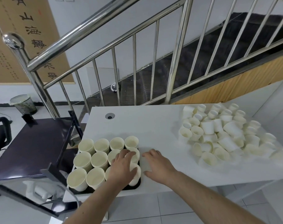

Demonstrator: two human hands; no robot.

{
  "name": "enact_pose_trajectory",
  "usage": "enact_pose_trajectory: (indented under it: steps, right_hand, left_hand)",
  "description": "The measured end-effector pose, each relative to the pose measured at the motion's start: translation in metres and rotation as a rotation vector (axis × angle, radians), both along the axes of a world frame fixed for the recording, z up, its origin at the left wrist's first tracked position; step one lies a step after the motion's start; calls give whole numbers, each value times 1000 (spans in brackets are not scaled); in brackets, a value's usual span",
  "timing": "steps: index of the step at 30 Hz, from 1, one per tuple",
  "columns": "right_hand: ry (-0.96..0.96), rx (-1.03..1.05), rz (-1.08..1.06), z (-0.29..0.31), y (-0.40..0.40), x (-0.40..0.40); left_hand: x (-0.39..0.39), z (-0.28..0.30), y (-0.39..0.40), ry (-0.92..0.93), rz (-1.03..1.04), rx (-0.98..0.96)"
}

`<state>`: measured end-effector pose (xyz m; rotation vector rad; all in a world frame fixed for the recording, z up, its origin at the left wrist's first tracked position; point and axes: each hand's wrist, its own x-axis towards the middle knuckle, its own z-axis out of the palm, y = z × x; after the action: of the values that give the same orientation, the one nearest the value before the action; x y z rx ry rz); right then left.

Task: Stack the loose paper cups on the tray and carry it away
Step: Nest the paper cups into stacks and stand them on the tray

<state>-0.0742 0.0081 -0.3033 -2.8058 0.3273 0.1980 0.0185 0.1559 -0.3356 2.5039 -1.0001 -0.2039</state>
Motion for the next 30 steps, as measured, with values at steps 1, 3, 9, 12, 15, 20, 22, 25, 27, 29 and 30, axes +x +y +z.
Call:
enact_pose_trajectory:
  steps: [1,3,9,12,15,20,22,25,27,29,30]
  right_hand:
    - [-10,-13,3,3,-8,-7]
    - [-26,-28,-2,7,-25,-20]
    - [-70,-56,-48,13,-84,-71]
    - [-62,-61,-83,14,-114,-96]
    - [-62,-60,-116,14,-141,-111]
    - [-52,-42,-172,10,-184,-119]
    - [-53,-39,-190,7,-199,-114]
    - [-39,-37,-214,2,-223,-102]
    - [-25,-32,-234,-2,-238,-93]
    - [-1,-26,-240,-6,-254,-81]
    - [8,-25,-241,-7,-261,-76]
  left_hand:
    - [-5,2,-9,1,-5,-3]
    - [-16,4,-26,-2,-12,-19]
    - [-55,7,-85,0,-50,-66]
    - [-72,9,-115,7,-72,-91]
    - [-83,11,-141,2,-84,-108]
    - [-84,12,-183,9,-90,-66]
    - [-77,10,-199,26,-91,-60]
    - [-62,4,-226,52,-99,-52]
    - [-52,0,-244,62,-106,-45]
    - [-39,-6,-261,79,-115,-43]
    - [-34,-8,-269,87,-118,-49]
